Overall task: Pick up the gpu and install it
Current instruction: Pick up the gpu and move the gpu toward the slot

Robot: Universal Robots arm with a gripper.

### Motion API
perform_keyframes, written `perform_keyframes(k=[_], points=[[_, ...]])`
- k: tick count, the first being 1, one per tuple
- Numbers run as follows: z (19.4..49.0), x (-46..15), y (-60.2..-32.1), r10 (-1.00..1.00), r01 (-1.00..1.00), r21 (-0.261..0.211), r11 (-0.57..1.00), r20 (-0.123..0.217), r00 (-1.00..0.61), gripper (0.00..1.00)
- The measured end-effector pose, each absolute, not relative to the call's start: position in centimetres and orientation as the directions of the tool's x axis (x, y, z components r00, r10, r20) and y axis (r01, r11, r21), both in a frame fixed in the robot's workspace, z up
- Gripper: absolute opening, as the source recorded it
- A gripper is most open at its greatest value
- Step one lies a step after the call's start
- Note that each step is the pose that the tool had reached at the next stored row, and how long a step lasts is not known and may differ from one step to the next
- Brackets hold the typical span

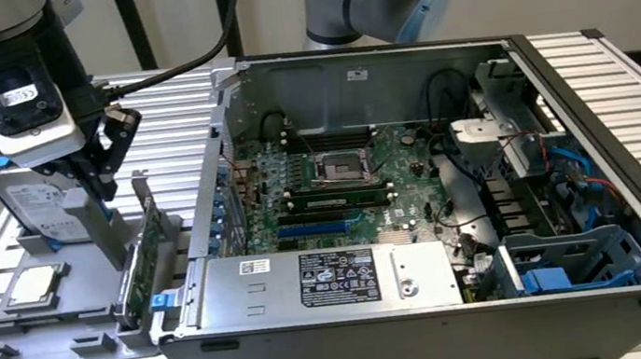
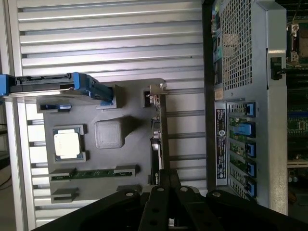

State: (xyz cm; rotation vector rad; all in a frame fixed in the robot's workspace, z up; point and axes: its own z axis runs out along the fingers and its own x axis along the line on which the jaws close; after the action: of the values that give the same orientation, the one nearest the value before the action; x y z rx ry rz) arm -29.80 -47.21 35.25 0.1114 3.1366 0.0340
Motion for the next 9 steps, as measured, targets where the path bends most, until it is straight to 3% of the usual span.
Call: perform_keyframes(k=[1, 4, 9], points=[[35.24, -29.80, -47.21, 0.071, 0.071, 0.022, 0.997, -0.002, -0.997, 0.18], [35.24, -29.81, -47.21, 0.071, 0.071, 0.022, 0.997, -0.002, -0.997, 0.36], [34.80, -29.84, -47.21, 0.071, 0.071, 0.018, 0.997, -0.002, -0.997, 0.48]])
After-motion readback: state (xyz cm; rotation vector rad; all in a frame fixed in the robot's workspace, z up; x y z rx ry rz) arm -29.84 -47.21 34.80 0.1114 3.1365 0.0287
